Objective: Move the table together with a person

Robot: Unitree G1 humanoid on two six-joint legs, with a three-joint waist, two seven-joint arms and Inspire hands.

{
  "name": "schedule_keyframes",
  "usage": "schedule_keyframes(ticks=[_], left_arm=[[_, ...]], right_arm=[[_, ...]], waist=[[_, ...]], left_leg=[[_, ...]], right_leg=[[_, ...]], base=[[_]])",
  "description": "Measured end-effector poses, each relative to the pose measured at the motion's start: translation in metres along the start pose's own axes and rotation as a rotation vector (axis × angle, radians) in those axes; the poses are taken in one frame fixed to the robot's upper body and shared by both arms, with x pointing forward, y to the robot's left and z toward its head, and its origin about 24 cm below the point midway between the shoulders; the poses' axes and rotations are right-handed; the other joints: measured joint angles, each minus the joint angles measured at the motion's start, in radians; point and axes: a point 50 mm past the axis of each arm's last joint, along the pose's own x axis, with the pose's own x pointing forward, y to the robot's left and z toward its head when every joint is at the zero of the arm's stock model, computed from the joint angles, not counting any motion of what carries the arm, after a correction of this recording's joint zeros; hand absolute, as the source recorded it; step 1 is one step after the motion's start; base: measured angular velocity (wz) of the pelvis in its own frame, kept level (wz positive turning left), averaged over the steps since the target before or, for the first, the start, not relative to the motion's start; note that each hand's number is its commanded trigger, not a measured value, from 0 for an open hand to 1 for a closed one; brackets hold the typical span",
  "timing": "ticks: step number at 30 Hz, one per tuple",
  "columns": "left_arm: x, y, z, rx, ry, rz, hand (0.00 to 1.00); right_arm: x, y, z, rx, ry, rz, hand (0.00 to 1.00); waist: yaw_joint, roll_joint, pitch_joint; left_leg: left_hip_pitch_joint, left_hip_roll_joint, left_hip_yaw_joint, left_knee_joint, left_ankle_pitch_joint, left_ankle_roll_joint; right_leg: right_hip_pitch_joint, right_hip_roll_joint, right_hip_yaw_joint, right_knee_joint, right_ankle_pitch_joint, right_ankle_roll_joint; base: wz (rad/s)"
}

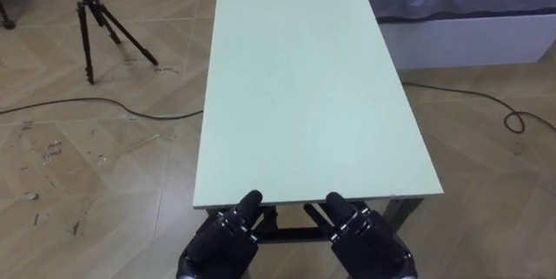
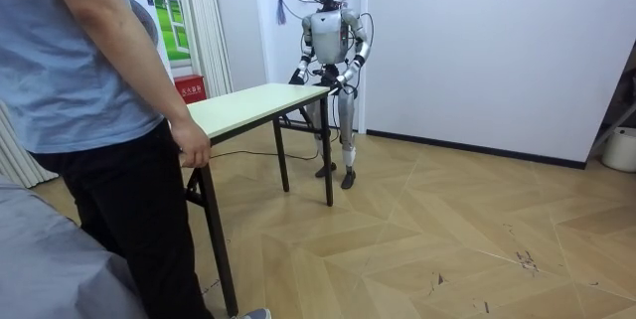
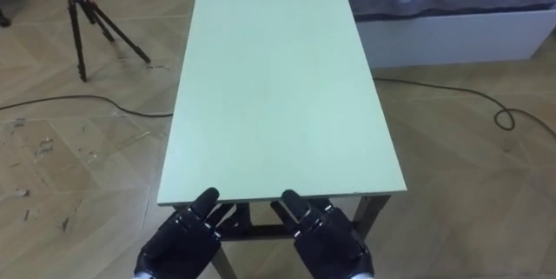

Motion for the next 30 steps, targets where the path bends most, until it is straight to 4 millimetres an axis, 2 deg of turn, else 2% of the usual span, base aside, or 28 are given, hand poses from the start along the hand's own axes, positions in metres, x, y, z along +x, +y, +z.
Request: schedule_keyframes(ticks=[5, 12, 15, 23, 30], left_arm=[[0.004, 0.003, 0.001, -0.008, 0.025, 0.038, 0.00], [0.004, 0.005, 0.000, -0.027, 0.050, 0.075, 0.00], [0.006, 0.006, 0.000, -0.053, 0.055, 0.104, 0.00], [0.013, 0.008, 0.000, -0.084, 0.050, 0.143, 0.00], [0.015, 0.007, -0.002, -0.099, 0.045, 0.147, 0.00]], right_arm=[[0.004, -0.001, 0.007, 0.088, -0.046, -0.031, 0.00], [0.003, -0.004, 0.017, 0.097, -0.088, -0.057, 0.00], [0.006, -0.008, 0.017, 0.134, -0.093, -0.100, 0.00], [0.022, -0.002, 0.021, 0.193, -0.132, -0.161, 0.00], [0.024, -0.002, 0.027, 0.231, -0.164, -0.210, 0.00]], waist=[[0.007, 0.003, -0.0022], [0.021, 0.011, -0.0083], [0.019, 0.011, -0.0084], [0.019, 0.009, -0.0077], [0.019, 0.012, -0.0094]], left_leg=[[0.006, 0.000, 0.002, 0.000, 0.000, 0.000], [0.016, 0.001, 0.010, 0.001, 0.000, 0.000], [0.030, 0.000, 0.011, -0.001, 0.000, 0.000], [0.039, 0.001, 0.011, -0.001, 0.000, 0.000], [0.038, 0.001, 0.010, 0.002, 0.000, 0.000]], right_leg=[[0.003, 0.000, -0.002, 0.000, 0.000, 0.000], [0.007, -0.001, -0.001, -0.001, 0.000, 0.000], [0.024, -0.001, -0.001, -0.004, 0.000, 0.000], [0.033, 0.000, -0.001, -0.003, 0.000, 0.000], [0.030, -0.001, -0.002, -0.003, 0.000, 0.000]], base=[[0.00], [-0.01], [-0.01], [0.00], [0.00]])
